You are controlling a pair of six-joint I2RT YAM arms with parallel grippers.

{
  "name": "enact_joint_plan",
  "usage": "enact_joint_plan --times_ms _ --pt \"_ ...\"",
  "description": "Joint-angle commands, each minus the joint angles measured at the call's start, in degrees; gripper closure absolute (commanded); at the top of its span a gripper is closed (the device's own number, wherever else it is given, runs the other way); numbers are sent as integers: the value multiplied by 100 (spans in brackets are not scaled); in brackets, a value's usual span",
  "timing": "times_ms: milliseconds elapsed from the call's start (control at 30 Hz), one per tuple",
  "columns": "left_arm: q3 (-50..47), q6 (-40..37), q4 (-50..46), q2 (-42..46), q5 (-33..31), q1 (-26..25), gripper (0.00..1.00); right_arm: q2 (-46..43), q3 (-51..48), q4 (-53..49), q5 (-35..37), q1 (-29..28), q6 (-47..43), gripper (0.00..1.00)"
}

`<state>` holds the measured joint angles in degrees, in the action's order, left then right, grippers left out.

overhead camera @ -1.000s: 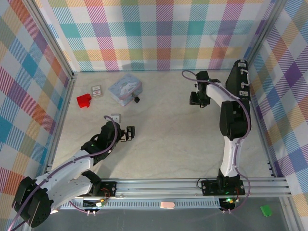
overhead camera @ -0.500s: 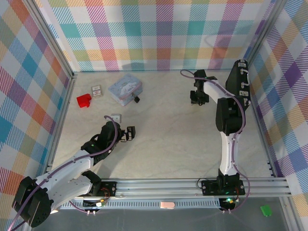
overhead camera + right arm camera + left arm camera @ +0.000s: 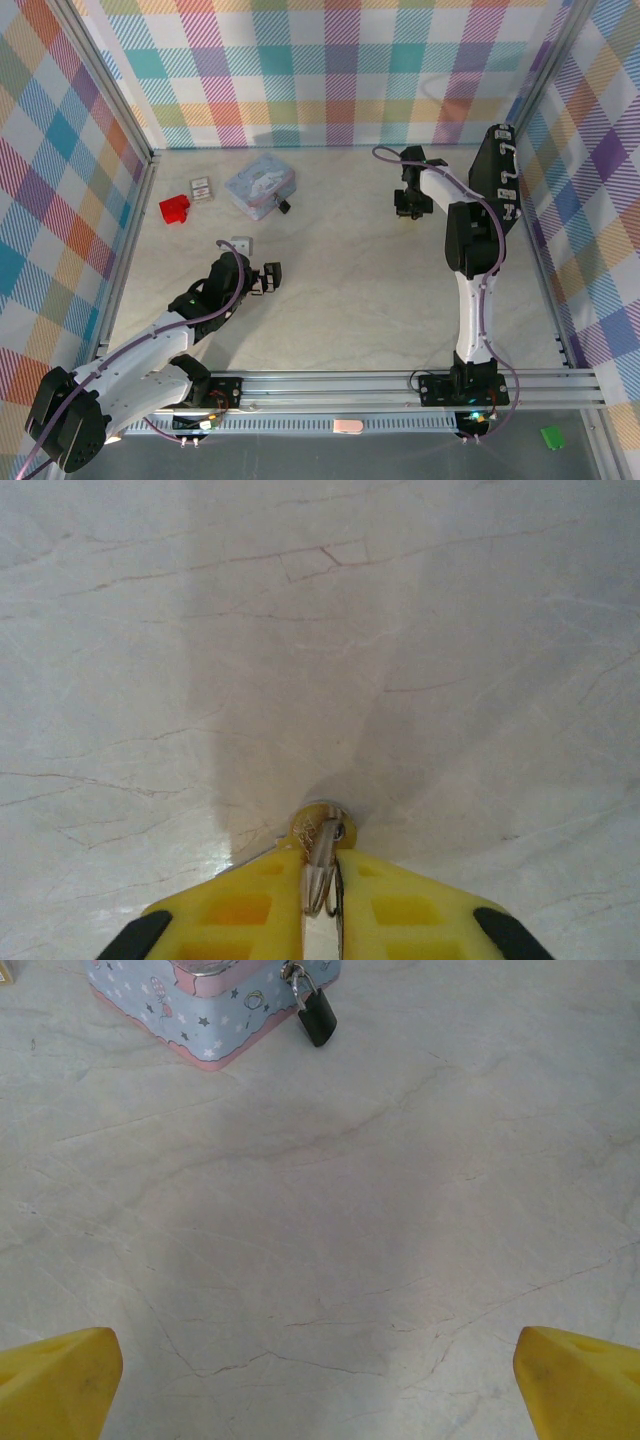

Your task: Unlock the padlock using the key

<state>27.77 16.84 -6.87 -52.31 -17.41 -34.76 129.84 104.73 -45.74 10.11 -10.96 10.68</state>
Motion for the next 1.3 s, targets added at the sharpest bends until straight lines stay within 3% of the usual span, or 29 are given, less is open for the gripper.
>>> enact_joint_plan --times_ms 0,167,300,467,633,800,900,1067,1267 --pt "-8 -97 195 63 71 -46 0 132 140 -164 16 -38 9 89" --pt "9 -93 204 3 53 -42 0 -372 -203 -7 -76 -121 4 99" --pt "18 -89 230 -48 136 -48 0 -1201 -954 363 -467 -225 84 100" --pt "46 -77 333 -195 270 -106 0 -2719 -2455 1368 -2055 -257 804 100" --pt "71 162 455 -280 772 -145 0 -4223 -3905 2382 -2824 -488 1523 100" --pt "99 1607 1041 -75 1703 -154 0 -5677 -5132 3292 -3244 -828 2251 100" --pt "-69 2792 2029 -137 2197 -270 0 -6429 -5651 3628 -3133 -1195 2575 100" --pt "-75 3966 3035 -602 2291 -772 0 -7170 -6217 4156 -3059 -1648 3068 100" --pt "-95 5627 3683 -1094 2069 -1130 0 -7388 -6499 4632 -2900 -2092 3244 100"
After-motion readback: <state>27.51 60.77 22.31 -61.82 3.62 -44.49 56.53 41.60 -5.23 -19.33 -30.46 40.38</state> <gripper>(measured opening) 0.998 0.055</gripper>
